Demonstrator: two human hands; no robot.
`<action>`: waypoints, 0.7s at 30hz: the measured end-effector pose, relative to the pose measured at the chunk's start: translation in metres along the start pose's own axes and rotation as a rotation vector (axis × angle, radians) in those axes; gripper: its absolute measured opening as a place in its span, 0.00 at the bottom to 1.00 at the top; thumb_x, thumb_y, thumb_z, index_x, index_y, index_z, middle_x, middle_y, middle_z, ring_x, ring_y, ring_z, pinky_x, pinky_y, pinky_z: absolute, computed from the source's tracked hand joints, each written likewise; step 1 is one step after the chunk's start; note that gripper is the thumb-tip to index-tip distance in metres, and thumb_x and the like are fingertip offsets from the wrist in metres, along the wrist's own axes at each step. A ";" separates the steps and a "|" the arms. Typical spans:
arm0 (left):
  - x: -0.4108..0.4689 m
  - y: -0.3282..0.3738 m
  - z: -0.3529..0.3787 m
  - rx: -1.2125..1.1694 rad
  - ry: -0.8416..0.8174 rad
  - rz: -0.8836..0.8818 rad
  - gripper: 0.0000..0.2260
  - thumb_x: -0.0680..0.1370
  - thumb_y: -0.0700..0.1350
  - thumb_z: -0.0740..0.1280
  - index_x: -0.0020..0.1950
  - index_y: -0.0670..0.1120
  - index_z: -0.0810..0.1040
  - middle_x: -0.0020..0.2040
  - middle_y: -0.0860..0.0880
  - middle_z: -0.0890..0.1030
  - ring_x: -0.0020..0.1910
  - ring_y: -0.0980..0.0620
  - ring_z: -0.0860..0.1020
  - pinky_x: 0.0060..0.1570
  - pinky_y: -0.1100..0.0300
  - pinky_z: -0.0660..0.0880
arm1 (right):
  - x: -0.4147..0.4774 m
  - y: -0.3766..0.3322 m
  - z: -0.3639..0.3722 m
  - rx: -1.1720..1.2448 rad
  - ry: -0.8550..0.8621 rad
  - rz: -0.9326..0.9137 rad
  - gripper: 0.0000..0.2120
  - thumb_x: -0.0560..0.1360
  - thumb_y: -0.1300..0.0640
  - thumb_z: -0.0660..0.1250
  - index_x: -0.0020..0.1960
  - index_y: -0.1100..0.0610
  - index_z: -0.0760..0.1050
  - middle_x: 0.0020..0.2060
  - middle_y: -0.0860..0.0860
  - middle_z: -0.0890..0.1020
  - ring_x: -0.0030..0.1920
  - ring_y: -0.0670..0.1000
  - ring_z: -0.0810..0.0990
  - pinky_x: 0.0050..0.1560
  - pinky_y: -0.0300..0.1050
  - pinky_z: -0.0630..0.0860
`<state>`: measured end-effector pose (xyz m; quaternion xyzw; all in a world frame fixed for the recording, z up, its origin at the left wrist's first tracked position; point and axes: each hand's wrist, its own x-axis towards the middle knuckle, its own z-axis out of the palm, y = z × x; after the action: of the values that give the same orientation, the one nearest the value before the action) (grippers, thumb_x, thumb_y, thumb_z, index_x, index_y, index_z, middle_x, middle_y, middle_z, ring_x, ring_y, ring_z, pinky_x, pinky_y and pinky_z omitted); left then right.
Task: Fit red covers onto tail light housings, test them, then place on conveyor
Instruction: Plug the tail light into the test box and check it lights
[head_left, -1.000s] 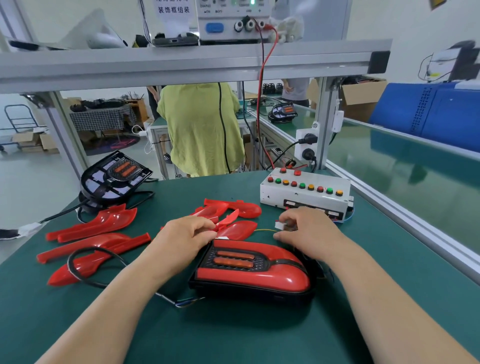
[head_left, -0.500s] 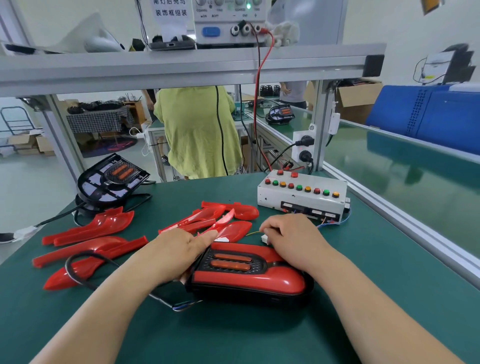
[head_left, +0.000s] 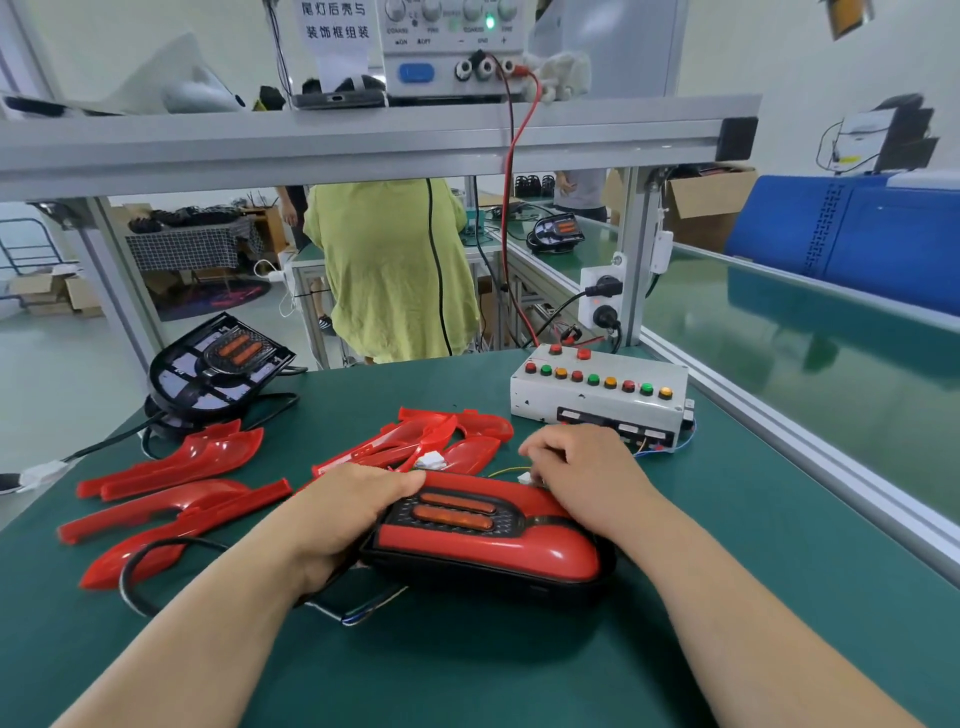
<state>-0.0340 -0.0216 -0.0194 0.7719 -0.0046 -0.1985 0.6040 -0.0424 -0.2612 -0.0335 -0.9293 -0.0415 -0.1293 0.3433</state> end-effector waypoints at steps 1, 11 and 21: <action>0.001 0.001 -0.002 -0.029 0.021 0.022 0.12 0.79 0.43 0.67 0.49 0.35 0.84 0.45 0.36 0.84 0.36 0.44 0.80 0.39 0.56 0.76 | 0.001 0.001 -0.001 0.063 0.051 0.022 0.12 0.80 0.57 0.61 0.47 0.50 0.83 0.37 0.39 0.81 0.46 0.45 0.81 0.52 0.41 0.74; 0.006 0.016 -0.018 -0.550 0.271 0.265 0.13 0.85 0.45 0.56 0.58 0.40 0.77 0.38 0.44 0.85 0.32 0.47 0.83 0.27 0.55 0.80 | -0.002 -0.014 -0.001 0.824 0.085 0.093 0.22 0.74 0.71 0.66 0.63 0.52 0.75 0.59 0.51 0.82 0.56 0.43 0.82 0.62 0.43 0.77; 0.000 0.010 0.022 -0.181 0.319 0.532 0.10 0.84 0.48 0.60 0.61 0.51 0.78 0.54 0.48 0.85 0.54 0.45 0.83 0.56 0.40 0.78 | -0.016 -0.045 0.022 1.380 -0.243 0.092 0.27 0.68 0.47 0.74 0.65 0.54 0.77 0.62 0.55 0.82 0.61 0.53 0.80 0.59 0.52 0.80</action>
<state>-0.0382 -0.0454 -0.0144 0.7082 -0.0939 0.0900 0.6939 -0.0605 -0.2125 -0.0252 -0.5080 -0.1126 0.0461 0.8527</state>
